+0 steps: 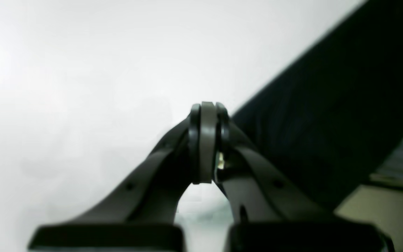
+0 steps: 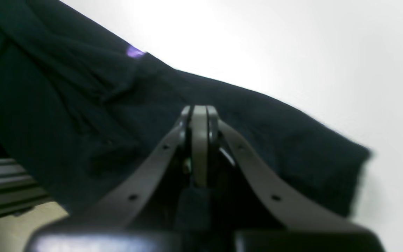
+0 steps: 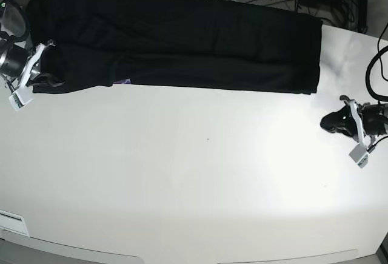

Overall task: Fold the T-shirt properly
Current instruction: 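Grasp the hem end of the strip with left gripper, lift toward right gripper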

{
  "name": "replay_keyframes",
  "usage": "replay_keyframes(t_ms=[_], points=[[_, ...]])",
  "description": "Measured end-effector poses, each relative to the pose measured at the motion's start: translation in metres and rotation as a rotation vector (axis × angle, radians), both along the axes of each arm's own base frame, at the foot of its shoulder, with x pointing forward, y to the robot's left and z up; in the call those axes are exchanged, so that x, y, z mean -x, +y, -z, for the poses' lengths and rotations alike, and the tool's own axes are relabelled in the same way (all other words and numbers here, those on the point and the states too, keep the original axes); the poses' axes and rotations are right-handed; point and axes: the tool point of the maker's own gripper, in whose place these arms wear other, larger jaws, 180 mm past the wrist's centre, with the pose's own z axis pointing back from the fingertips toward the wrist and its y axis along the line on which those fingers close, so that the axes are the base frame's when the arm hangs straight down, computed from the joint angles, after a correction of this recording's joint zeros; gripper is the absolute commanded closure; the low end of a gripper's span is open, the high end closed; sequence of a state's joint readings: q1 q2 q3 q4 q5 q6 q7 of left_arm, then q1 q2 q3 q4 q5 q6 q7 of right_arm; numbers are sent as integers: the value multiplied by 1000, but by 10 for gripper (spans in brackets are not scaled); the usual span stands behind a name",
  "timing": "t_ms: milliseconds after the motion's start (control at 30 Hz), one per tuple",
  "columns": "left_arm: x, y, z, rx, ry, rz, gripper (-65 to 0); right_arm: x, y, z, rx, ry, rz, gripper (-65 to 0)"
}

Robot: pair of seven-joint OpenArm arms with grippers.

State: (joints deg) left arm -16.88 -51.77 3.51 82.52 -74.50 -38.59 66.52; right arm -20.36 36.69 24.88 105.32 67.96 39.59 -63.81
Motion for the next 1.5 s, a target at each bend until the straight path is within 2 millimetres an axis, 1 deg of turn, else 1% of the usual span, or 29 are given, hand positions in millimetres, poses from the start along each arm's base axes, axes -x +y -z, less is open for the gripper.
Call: replay_keyframes(t_ms=[67, 133, 167, 233, 267, 300, 400, 433, 500, 533, 600, 700, 767, 833, 967, 1033, 1100, 1133, 1200, 1233, 1267, 1367, 1400, 1433, 1467, 1500], points=[[-16, 2, -17, 55, -72, -71, 0, 3, 9, 4, -45, 4, 13, 0], [-27, 10, -30, 79, -129, -132, 0, 8, 22, 12, -100, 17, 34, 0], [-30, 14, -37, 94, -152, -157, 0, 12, 26, 20, -99, 31, 49, 0], [-33, 22, -44, 101, -176, -197, 0, 21, 23, 43, -22, 76, 85, 0], [-34, 25, -45, 97, -181, -204, 0, 26, 18, 55, 34, 101, 101, 0], [-34, 25, -45, 94, -181, -205, 0, 28, 15, 61, 66, 113, 114, 0], [-35, 21, -43, 109, -180, -202, 0, 23, 22, 56, 8, 57, 136, 0], [-34, 20, -42, 111, -178, -201, 0, 24, 20, 58, 23, 57, 141, 0], [-34, 20, -42, 110, -177, -201, 0, 34, 11, 72, 106, 88, 154, 0], [-35, 20, -42, 110, -178, -201, 0, 35, 9, 74, 120, 79, 162, 0], [-35, 18, -41, 118, -178, -200, 0, 36, -4, 79, 168, 82, 230, 0], [-36, 11, -37, 140, -175, -196, 0, 30, -35, 81, 291, 75, 358, 0], [-34, 7, -31, 149, -164, -196, 0, 27, -52, 80, 342, 67, 445, 0], [-29, 4, -22, 153, -141, -196, 0, 28, -64, 80, 373, 71, 520, 0], [-18, -1, -4, 166, -93, -197, 0, 23, -80, 76, 390, 49, 646, 0], [-13, -5, 4, 177, -72, -197, 0, 22, -95, 73, 415, 60, 754, 0], [-2, -9, 17, 195, -26, -202, 0, 23, -112, 68, 469, 58, 834, 0], [5, -9, 25, 202, 14, -217, 0, 23, -113, 68, 477, 56, 831, 0], [22, -10, 39, 201, 95, -216, 0, 24, -109, 70, 479, 62, 792, 0], [28, -13, 42, 212, 126, -210, 0, 24, -108, 70, 476, 62, 788, 0], [32, -17, 41, 237, 143, -196, 0, 23, -106, 70, 474, 59, 778, 0], [33, -23, 34, 291, 150, -181, 0, 15, -102, 63, 464, 39, 767, -168], [35, -23, 34, 287, 159, -176, -21, 14, -102, 60, 465, 31, 765, -217], [37, -23, 36, 279, 169, -171, -99, 14, -102, 59, 468, 28, 763, -253], [37, -23, 37, 276, 170, -172, -193, 16, -101, 59, 471, 40, 761, -274], [38, -22, 38, 269, 175, -176, -286, 16, -100, 59, 469, 44, 759, -277]])
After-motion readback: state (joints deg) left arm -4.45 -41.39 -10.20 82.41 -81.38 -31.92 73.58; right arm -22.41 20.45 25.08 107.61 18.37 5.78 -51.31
